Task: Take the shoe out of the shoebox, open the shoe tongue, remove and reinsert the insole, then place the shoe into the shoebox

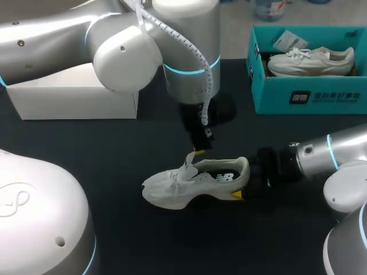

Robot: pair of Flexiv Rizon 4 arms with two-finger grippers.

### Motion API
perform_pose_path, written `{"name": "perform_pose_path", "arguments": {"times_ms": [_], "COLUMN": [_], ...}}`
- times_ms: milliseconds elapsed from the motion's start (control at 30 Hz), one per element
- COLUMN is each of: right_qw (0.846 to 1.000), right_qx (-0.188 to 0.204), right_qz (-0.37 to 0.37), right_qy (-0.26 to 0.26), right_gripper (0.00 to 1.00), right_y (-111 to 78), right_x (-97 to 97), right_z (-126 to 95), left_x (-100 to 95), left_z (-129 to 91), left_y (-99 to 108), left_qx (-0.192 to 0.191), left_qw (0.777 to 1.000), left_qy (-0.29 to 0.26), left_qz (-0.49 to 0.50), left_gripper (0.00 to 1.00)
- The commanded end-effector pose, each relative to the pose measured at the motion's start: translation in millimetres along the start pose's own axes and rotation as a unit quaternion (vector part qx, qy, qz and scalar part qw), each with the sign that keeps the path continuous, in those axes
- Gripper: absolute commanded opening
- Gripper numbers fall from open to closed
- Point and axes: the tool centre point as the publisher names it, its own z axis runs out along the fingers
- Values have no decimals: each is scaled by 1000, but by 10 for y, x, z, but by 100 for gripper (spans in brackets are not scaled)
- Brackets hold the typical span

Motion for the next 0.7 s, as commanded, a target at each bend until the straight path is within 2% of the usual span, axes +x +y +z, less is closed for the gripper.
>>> {"name": "perform_pose_path", "arguments": {"times_ms": [33,500,700], "right_qw": [1000,1000,1000], "right_qx": [0,0,0], "right_qz": [0,0,0], "right_qy": [-1,-1,-1], "right_gripper": [0,0,0], "right_y": [-14,-14,-14], "right_x": [4,4,4], "right_z": [24,24,24], "left_x": [44,-10,-10], "left_z": [301,1058,1058], "left_y": [-253,-565,-565], "left_qx": [-11,-27,-27], "left_qw": [1000,999,999], "left_qy": [14,13,13], "left_qz": [17,18,18], "left_gripper": [0,0,0]}}
